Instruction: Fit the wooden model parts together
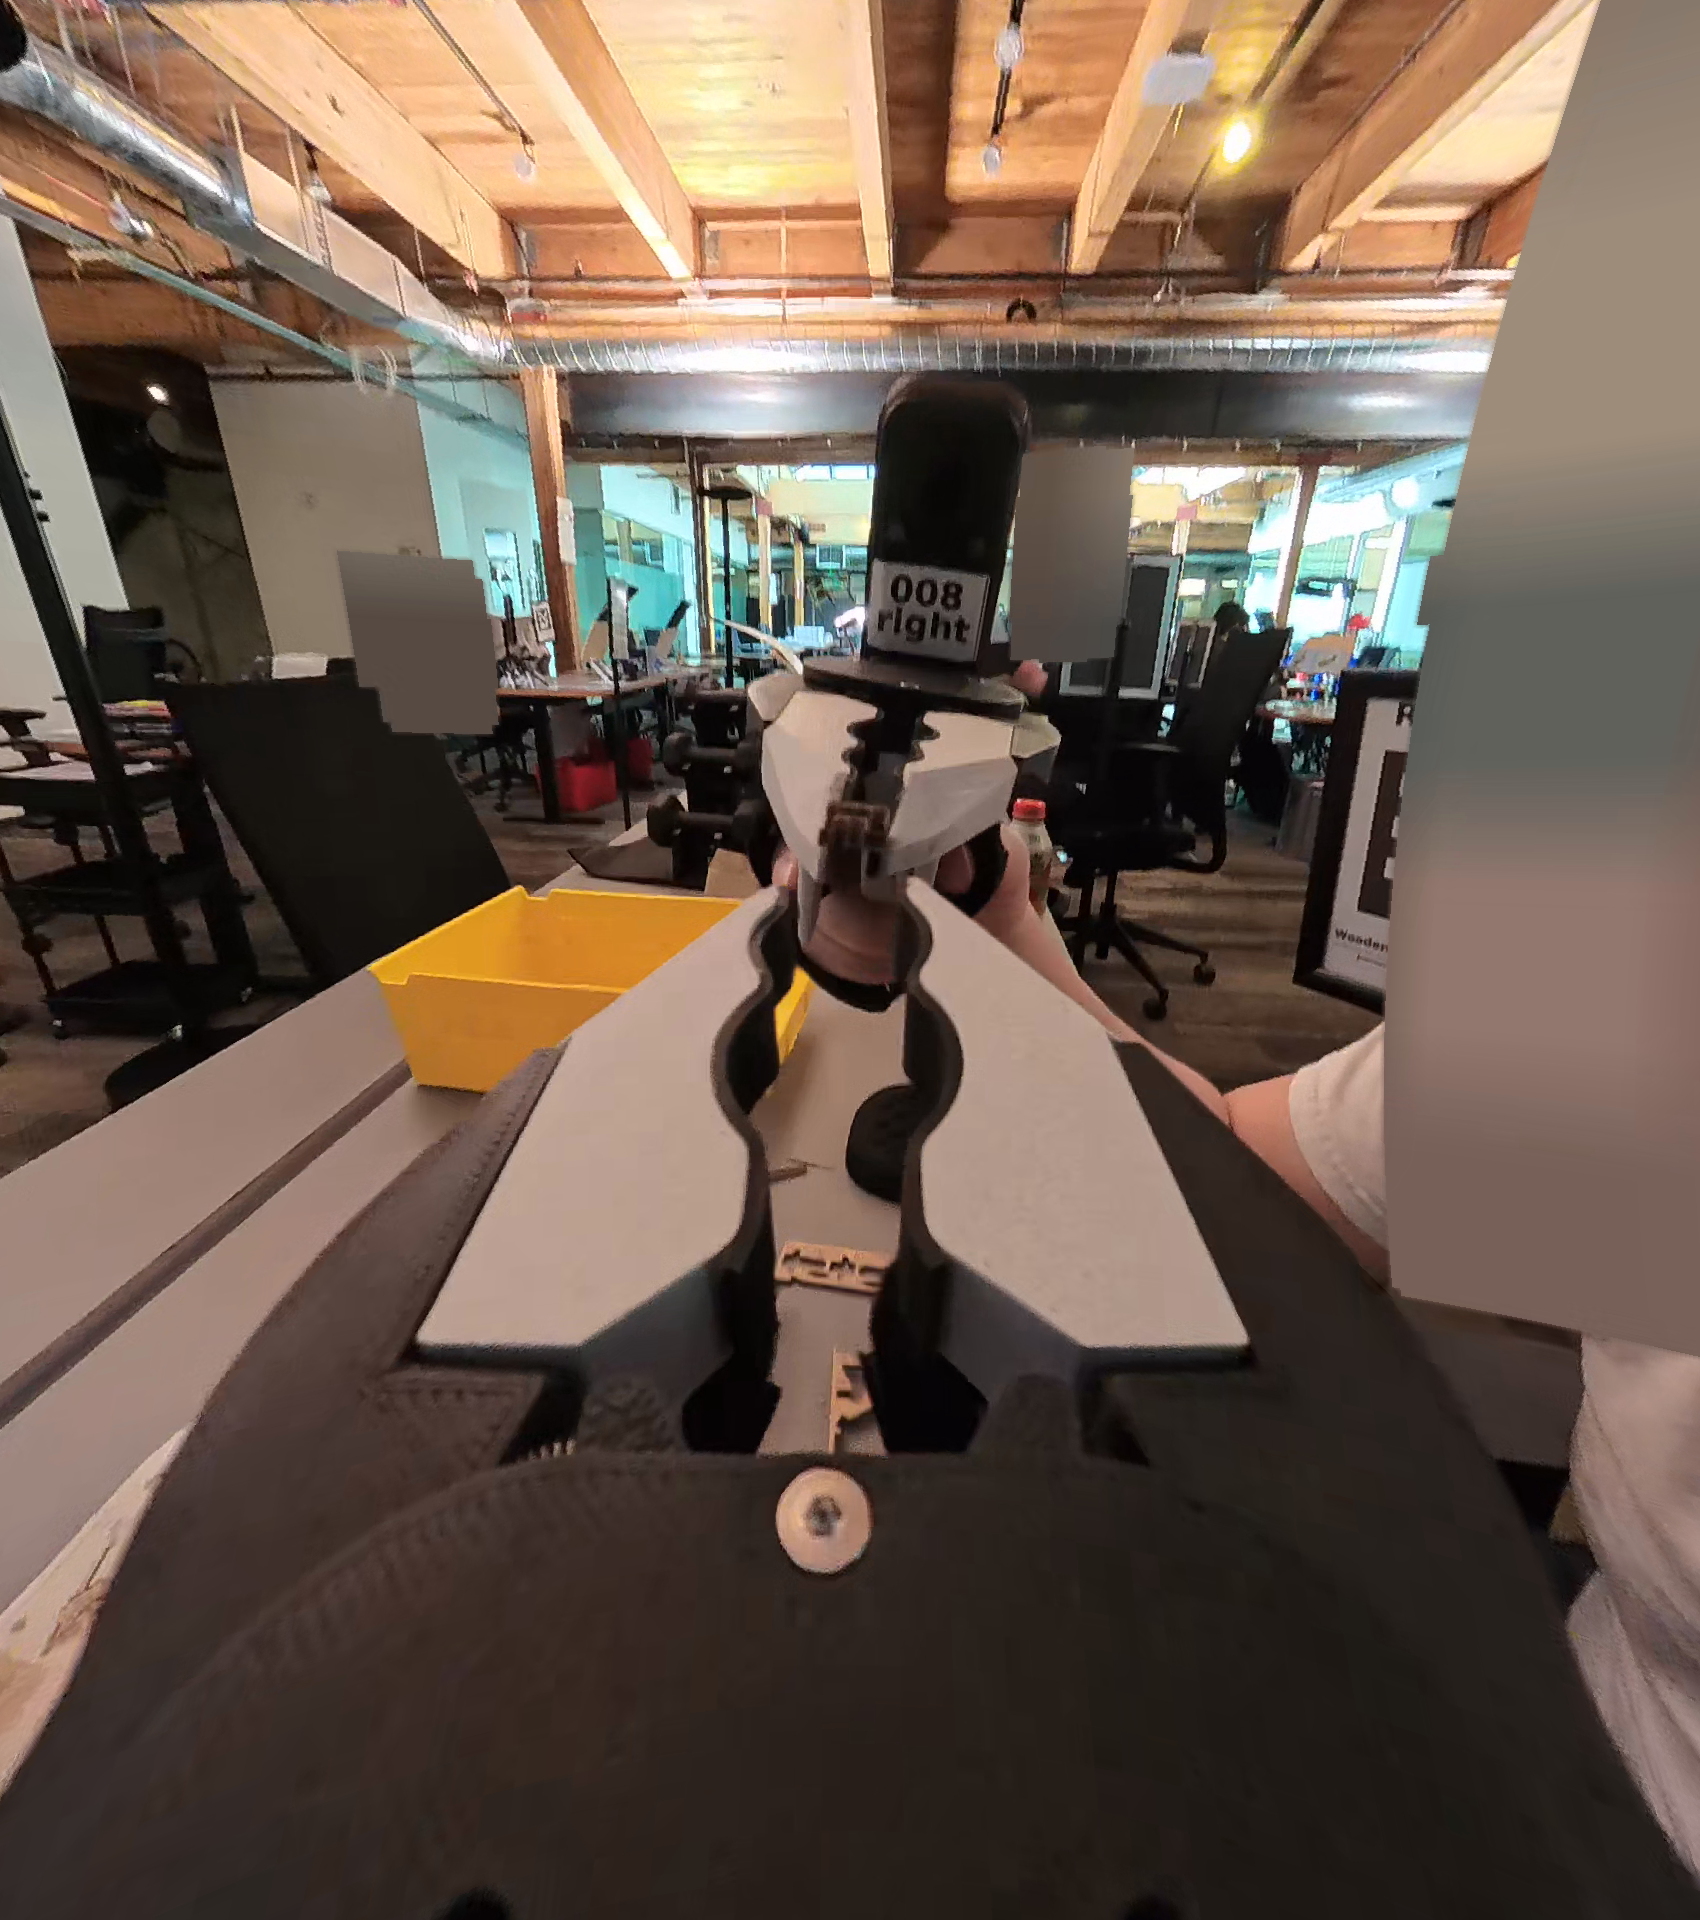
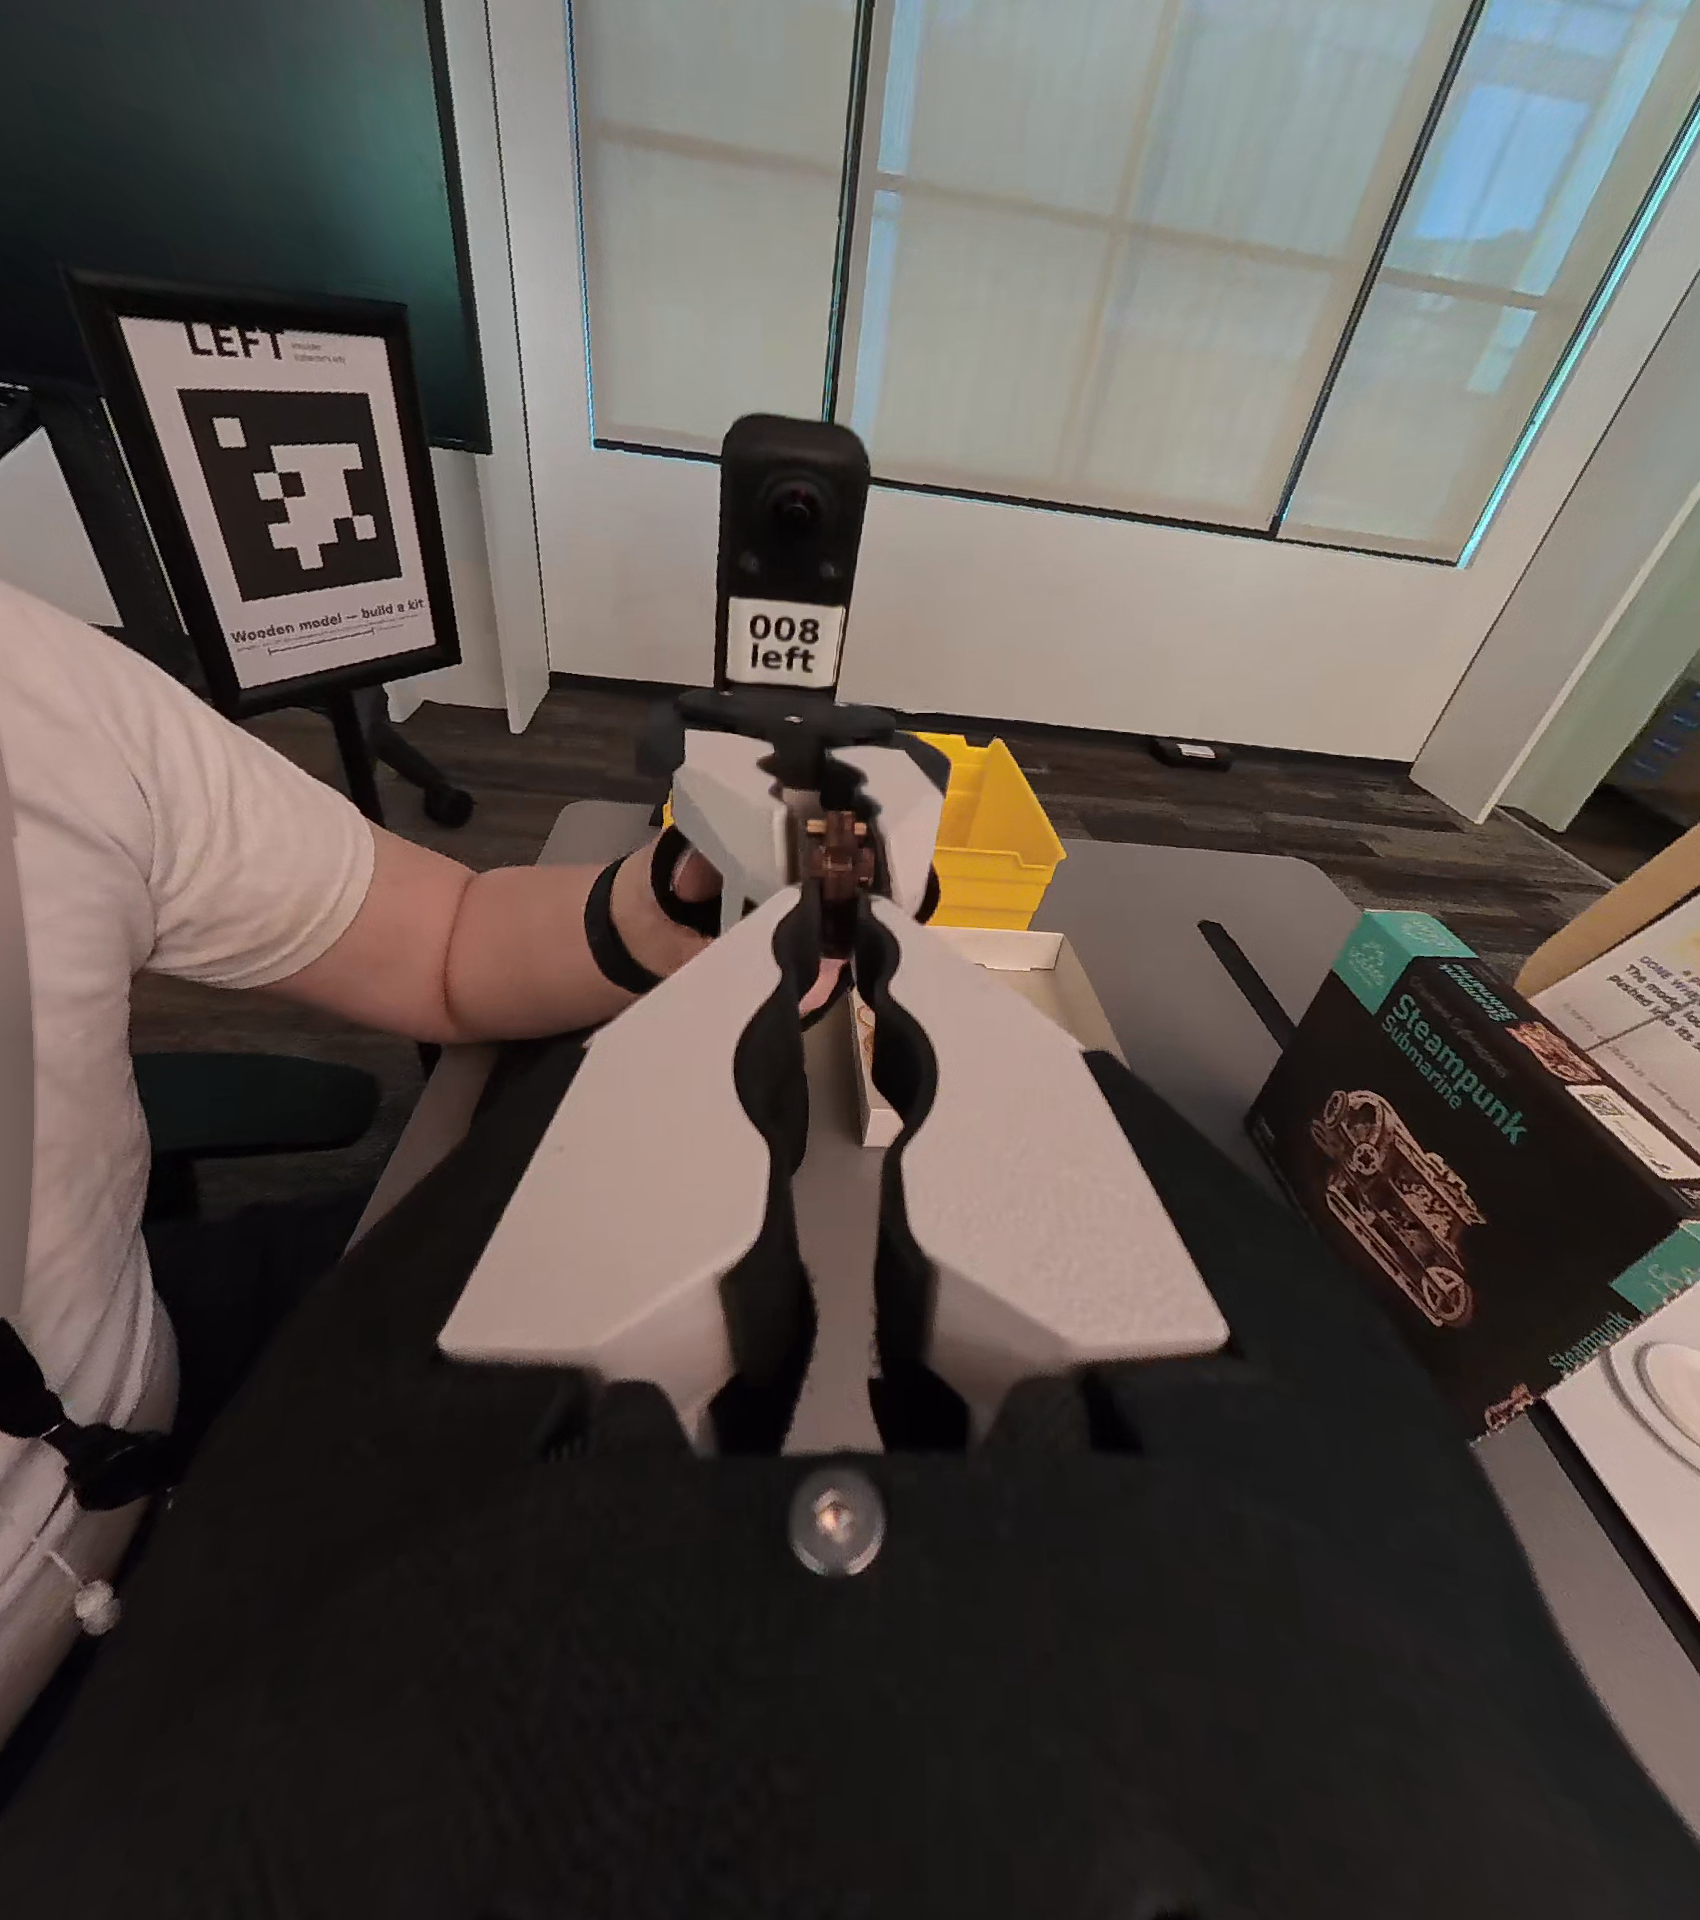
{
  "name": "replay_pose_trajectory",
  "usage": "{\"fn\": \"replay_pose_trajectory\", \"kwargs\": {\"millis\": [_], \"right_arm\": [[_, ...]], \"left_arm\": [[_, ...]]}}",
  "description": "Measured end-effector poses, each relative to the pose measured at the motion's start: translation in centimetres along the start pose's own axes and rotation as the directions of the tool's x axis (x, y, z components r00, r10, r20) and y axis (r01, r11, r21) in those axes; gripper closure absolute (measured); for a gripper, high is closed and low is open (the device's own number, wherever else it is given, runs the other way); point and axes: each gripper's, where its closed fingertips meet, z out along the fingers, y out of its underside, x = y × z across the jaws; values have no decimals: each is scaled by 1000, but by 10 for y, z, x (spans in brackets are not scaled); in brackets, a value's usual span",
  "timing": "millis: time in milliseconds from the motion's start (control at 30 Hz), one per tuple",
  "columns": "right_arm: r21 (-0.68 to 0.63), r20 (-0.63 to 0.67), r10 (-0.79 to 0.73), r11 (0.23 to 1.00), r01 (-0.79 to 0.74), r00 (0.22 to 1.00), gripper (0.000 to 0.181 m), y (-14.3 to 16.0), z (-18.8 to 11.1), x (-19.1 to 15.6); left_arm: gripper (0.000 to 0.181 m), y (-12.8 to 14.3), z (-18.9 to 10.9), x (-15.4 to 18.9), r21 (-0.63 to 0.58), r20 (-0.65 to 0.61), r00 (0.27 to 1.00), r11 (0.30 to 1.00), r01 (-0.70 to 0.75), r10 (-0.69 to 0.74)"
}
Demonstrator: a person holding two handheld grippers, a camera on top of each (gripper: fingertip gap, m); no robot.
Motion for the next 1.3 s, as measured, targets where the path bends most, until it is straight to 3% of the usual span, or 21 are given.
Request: {"fn": "replay_pose_trajectory", "kwargs": {"millis": [433,533,800,900,1100,1300], "right_arm": [[31,39,-17,999,16,999,178,-4,2,-7],[50,20,-85,995,84,996,176,-8,2,-9],[147,-10,-187,971,186,982,164,-31,-12,-20],[131,17,-215,969,211,976,158,-28,-4,-30],[108,-61,-468,875,472,882,158,-30,7,-52],[113,-28,-531,840,531,847,162,-31,14,-75]], "left_arm": [[178,-6,-3,9,55,-23,997,995,-78,80],[178,-8,-4,11,73,-9,990,987,-142,143],[178,-25,-18,26,225,-77,968,950,-216,238],[178,-27,-22,34,258,-86,948,926,-276,307],[178,-28,-28,56,299,-105,865,845,-442,490],[179,-27,-30,68,296,-99,802,787,-542,589]]}}
